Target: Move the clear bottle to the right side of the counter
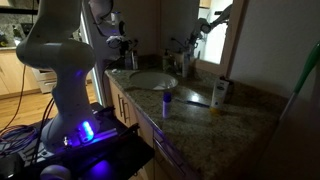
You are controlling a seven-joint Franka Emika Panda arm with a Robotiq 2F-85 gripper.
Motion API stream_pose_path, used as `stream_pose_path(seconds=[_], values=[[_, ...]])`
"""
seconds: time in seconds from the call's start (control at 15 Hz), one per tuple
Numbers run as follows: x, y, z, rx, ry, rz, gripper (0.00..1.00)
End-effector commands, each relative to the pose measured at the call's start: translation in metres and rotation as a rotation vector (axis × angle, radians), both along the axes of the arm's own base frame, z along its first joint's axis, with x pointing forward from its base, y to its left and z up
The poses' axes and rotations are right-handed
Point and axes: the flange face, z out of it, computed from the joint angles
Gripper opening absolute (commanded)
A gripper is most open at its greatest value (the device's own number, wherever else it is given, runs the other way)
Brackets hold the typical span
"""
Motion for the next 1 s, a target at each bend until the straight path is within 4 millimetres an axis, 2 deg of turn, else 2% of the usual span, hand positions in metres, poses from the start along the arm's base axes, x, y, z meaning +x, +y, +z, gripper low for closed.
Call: stream_pose_path(seconds=[0.0,0.87,0.93], values=[[0.004,0.012,-0.003,-0.004,-0.027,-0.007,1.00],[-0.001,0.014,0.003,-0.035,-0.031,-0.033,1.00],[0.005,0.011,-0.007,-0.067,-0.023,-0.052,1.00]])
